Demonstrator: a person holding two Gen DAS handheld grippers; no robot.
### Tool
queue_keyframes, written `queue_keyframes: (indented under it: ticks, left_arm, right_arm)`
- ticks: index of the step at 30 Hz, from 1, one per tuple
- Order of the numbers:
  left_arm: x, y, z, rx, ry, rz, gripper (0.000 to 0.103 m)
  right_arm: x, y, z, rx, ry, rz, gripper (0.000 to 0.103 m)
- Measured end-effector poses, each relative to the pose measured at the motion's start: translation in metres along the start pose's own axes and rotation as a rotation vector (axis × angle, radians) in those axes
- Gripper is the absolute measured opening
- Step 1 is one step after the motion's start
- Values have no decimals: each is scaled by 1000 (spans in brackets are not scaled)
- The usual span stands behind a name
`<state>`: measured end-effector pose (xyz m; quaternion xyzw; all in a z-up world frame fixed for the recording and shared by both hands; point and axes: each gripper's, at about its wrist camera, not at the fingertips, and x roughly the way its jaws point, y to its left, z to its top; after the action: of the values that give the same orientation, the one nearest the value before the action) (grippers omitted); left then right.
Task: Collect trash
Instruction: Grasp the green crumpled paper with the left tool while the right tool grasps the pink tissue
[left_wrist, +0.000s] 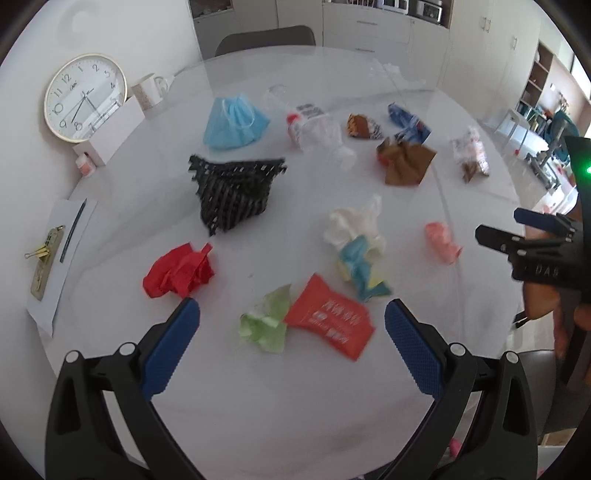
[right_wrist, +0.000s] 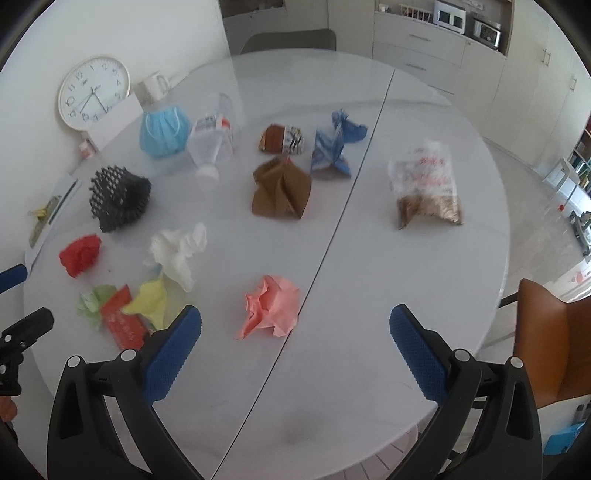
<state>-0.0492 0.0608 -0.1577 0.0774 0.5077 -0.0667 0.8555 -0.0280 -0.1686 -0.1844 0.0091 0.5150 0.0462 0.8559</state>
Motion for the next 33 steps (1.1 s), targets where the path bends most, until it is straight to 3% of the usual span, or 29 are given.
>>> queue_keyframes:
  ticks: [3,8,12,17,19,27,32,33]
  left_arm:
    - [12,17,-5,-29,18,5,94]
    - [39,39,-8,-94,60,-11,79]
    - [61,37,-12,-90,76,-35,69]
    - [84,40,-14,-105,97,-79,45]
    - [89,44,-14,-122,103,-97,38]
    - [93,54,-18,-137,98,-126,26]
    - [89,57,-18,-136,86,-119,23]
    - [89,58,-18,-133,85,-114,22]
  right_arm:
    - [13,4,-3,-12,11,-2,101]
    - [25,8,-5,-34,24,-24,100]
    - [35,10,-6,-44,49,-31,88]
    - [43,12,-6,-49,58,-27,81]
    - [47,15,-5,-59,66,-19,72]
    - [54,19,-4,-64,83,3,62]
    - [58,19,-3,-69,100,19,37]
    - [59,19,-4,-65,106,27,25]
